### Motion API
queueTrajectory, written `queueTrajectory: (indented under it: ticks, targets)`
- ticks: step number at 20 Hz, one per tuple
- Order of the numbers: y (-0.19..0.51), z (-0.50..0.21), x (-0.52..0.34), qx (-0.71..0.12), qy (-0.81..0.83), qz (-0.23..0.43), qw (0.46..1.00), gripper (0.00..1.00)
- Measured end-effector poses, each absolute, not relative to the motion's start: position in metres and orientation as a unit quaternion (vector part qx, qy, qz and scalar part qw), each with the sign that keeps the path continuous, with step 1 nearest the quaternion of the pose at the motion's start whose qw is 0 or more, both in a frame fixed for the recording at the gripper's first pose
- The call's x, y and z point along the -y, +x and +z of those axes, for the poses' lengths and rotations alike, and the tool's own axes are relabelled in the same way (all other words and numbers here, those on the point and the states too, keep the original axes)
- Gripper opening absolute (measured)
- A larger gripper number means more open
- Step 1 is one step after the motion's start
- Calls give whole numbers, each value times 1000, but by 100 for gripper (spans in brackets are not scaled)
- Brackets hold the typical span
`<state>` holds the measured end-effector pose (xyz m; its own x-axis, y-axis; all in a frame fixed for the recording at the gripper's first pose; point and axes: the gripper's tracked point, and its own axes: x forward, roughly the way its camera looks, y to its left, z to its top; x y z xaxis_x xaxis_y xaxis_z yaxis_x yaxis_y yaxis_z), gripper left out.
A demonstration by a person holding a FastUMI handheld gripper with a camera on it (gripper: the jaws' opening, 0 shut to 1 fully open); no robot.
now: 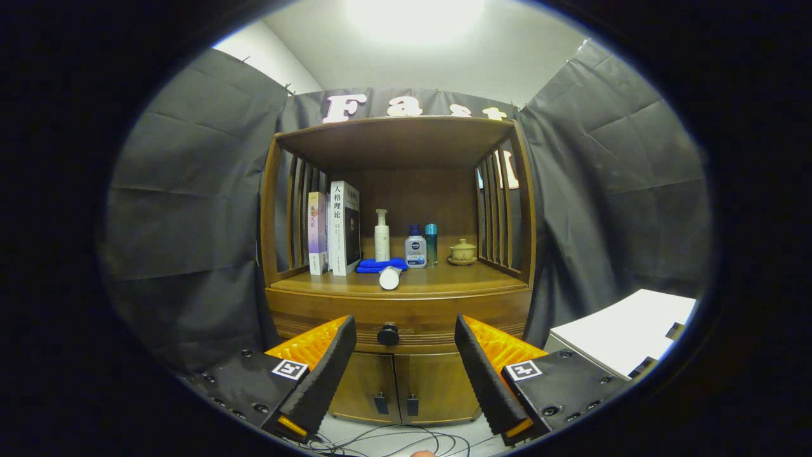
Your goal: Pull open the drawer, take out the items inside it, and place them on the countertop above the cabinet.
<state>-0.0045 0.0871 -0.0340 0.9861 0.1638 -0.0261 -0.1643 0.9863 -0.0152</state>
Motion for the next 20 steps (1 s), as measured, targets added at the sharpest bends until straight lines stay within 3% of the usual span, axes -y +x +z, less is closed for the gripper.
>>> queueTrajectory:
  ticks: [20]
  targets:
    - [-17, -25, -79, -3, 10, 88, 996, 97]
